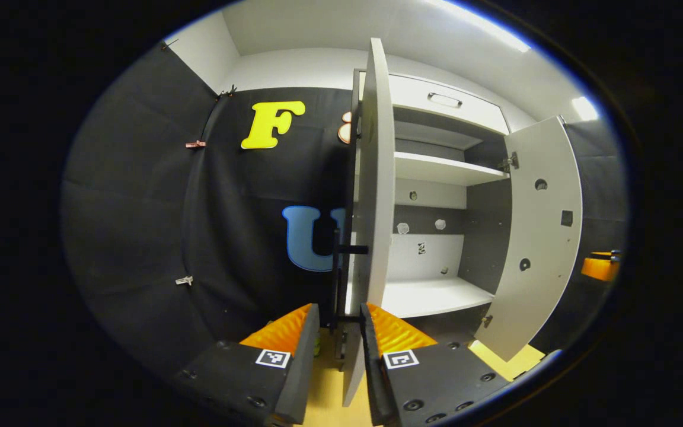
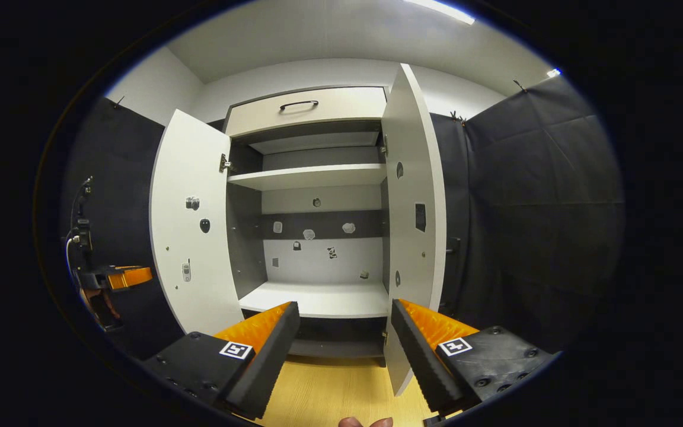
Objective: Open the right door of the double-door shoe cabinet with the right hand, and open the left door with the left hand.
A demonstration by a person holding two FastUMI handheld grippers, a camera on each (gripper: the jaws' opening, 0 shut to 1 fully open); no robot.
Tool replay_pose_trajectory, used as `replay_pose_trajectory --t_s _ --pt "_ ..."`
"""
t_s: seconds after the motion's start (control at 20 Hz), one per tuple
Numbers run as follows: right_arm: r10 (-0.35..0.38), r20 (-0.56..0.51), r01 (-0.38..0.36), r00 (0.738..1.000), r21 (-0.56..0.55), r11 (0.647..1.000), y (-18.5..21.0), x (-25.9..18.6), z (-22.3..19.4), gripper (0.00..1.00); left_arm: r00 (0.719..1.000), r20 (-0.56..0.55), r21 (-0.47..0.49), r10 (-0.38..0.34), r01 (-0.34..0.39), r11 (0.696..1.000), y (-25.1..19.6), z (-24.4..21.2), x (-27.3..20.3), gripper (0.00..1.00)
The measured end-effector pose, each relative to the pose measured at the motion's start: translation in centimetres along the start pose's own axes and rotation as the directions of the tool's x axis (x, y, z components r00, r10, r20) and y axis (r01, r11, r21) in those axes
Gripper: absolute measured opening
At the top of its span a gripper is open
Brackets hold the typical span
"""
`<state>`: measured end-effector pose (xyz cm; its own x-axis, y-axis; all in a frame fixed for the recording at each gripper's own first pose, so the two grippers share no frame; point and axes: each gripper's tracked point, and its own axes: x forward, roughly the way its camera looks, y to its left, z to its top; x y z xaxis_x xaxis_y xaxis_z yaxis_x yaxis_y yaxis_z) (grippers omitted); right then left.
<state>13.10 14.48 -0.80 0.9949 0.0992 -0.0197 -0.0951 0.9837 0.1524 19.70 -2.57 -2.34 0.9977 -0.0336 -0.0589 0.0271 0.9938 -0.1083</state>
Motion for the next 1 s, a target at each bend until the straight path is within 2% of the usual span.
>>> replay_pose_trajectory --t_s 0.05,0.15,0.2,0.3,0.4,0.45,0.5,1.0 --pt "0.003 0.0 -0.003 1.0 0.003 1.0 0.0 0.0 0.0 0.98 1.0 0.003 0.001 -0.012 0.012 1.0 -0.5 0.1 0.0 0.41" --pt "0.012 -0.001 -0.012 1.0 0.007 1.0 0.2 0.1 0.0 0.98 1.0 0.018 0.027 -0.024 0.023 0.999 -1.0 0.6 -0.8 0.58" --pt "0.015 0.001 -0.015 1.0 0.008 1.0 0.1 0.1 0.0 0.98 0.999 0.029 0.048 -0.033 0.031 0.998 -1.7 0.9 -1.5 0.61" --pt "0.015 0.006 -0.015 1.0 0.011 1.0 0.0 0.0 0.2 0.93 0.998 0.046 0.073 -0.04 0.036 0.997 -3.1 1.6 -2.4 0.8" --pt "0.011 0.014 -0.011 1.0 0.015 1.0 -0.1 -0.1 0.6 0.98 0.998 0.052 0.06 -0.038 0.035 0.998 -4.2 1.7 -3.0 0.92" --pt "0.009 0.02 -0.009 1.0 0.019 1.0 -0.3 0.0 0.8 0.94 0.998 0.053 0.047 -0.039 0.036 0.998 -4.7 1.7 -3.3 0.98" --pt "0.009 0.024 -0.009 1.0 0.023 1.0 -0.3 0.0 1.0 0.98 0.998 0.053 0.036 -0.038 0.036 0.999 -5.2 1.7 -3.2 0.98" --pt "-0.009 0.047 0.008 0.999 0.014 1.0 0.1 -0.4 1.9 0.98 0.996 0.046 0.047 -0.08 0.078 0.996 -9.2 1.2 -4.4 0.98"
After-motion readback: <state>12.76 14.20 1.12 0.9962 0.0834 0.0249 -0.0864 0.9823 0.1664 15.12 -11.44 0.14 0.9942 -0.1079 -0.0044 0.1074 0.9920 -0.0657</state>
